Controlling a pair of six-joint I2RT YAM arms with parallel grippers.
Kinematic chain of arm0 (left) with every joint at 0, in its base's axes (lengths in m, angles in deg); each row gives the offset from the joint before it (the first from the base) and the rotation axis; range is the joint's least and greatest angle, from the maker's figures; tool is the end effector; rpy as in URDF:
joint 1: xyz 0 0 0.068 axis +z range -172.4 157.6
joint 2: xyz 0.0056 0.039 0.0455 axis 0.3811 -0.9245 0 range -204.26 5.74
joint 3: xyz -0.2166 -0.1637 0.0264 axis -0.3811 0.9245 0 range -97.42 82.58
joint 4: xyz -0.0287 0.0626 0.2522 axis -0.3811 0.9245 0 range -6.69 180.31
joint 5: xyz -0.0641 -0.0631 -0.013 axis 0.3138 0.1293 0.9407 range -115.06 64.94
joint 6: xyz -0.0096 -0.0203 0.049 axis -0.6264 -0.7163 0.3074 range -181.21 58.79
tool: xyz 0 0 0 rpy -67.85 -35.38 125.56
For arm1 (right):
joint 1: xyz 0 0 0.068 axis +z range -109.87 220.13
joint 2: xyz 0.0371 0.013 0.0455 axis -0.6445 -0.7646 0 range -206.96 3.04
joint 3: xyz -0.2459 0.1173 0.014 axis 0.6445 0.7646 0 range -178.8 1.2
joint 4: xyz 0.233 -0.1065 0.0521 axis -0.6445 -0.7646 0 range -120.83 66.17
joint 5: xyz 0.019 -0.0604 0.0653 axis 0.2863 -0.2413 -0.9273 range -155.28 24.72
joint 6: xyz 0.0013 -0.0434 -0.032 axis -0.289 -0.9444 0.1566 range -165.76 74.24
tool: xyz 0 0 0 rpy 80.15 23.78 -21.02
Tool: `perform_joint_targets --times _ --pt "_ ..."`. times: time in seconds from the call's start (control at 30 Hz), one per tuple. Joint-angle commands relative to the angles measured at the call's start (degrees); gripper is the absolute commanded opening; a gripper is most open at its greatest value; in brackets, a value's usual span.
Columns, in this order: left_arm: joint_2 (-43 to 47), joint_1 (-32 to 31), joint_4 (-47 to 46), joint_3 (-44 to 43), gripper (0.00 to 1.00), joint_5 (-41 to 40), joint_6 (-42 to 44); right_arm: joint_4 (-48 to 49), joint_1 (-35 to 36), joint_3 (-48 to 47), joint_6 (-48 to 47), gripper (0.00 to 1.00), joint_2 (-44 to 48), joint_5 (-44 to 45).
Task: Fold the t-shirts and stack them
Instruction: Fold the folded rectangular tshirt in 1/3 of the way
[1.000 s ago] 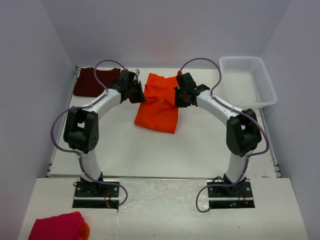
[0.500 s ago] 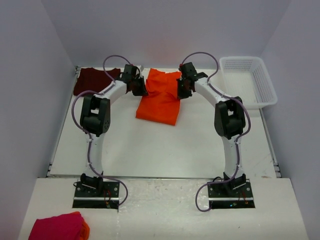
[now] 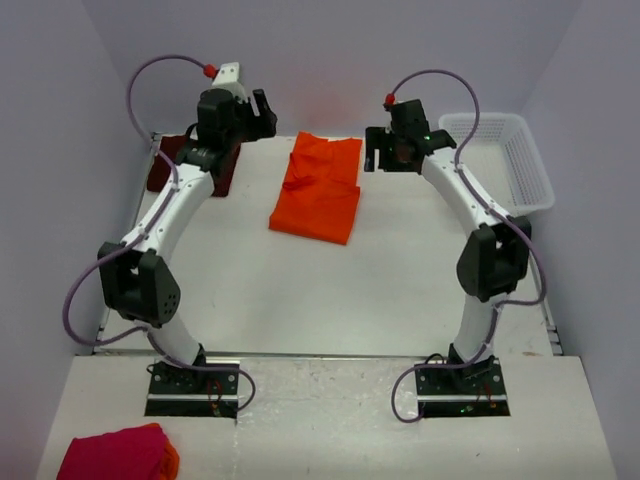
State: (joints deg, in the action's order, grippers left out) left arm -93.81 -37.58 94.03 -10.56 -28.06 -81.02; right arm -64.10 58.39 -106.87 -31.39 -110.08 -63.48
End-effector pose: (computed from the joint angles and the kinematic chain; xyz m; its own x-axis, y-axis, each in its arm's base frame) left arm 0.4045 -0.1078 0.3739 -0.3396 -0.2586 -0.9043 0.1041 0.9452 -0.3094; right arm 0.4278 0.1398 0.3166 -0.7266 0.0215 -0.6867 -0.1154 0.9815 0.1528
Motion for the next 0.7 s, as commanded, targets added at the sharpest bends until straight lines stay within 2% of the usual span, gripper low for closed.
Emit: perform_joint_targets --times 0.0,0.03,0.07,0.1,0.13,0.17,0.27,0.33,0.5,0.57,0.67 --pt "-0.38 -0.73 -0.17 3.21 0.49 12.27 -6.27 1.87 2.65 7.69 2.93 0.57 8.35 -6.18" --pt "-0.91 -0.9 -1.39 7.76 0.25 17.63 -7.94 2.21 3.0 11.35 3.81 0.01 8.96 -7.33" --pt "-2.39 -1.25 -5.23 10.06 0.0 28.21 -10.31 5.0 3.62 13.83 4.78 0.0 10.62 -12.3" --pt "-3.1 -1.78 -6.92 12.26 0.0 31.19 -11.55 7.55 3.8 16.46 5.22 0.0 11.34 -12.35" --pt "-3.72 -2.13 -9.38 17.07 0.0 33.83 -13.65 9.93 3.89 19.97 5.92 0.0 11.6 -19.75" --pt "-4.51 -2.57 -15.06 18.86 0.0 38.38 -14.8 10.73 3.89 20.09 6.63 0.0 10.13 -21.47" --pt "-7.23 -3.27 -23.25 24.49 0.0 44.82 -18.15 8.64 4.24 17.29 7.95 0.0 5.38 -23.6" --pt "-8.64 -3.98 -23.29 25.64 0.0 44.84 -17.2 7.49 5.29 14.66 8.13 0.0 0.81 -23.77" --pt "-10.14 -4.07 -18.9 26.26 0.0 38.96 -14.64 2.66 6.7 9.29 8.57 0.0 -7.71 -23.69" --pt "-9.53 -4.07 -17.85 26.43 0.0 36.94 -13.06 -0.67 7.31 6.3 7.87 0.0 -9.57 -22.21" --pt "-8.91 -4.07 -16.7 26.52 0.0 35.26 -11.48 -0.6 7.93 6.47 7.25 0.0 -10.28 -21.92"
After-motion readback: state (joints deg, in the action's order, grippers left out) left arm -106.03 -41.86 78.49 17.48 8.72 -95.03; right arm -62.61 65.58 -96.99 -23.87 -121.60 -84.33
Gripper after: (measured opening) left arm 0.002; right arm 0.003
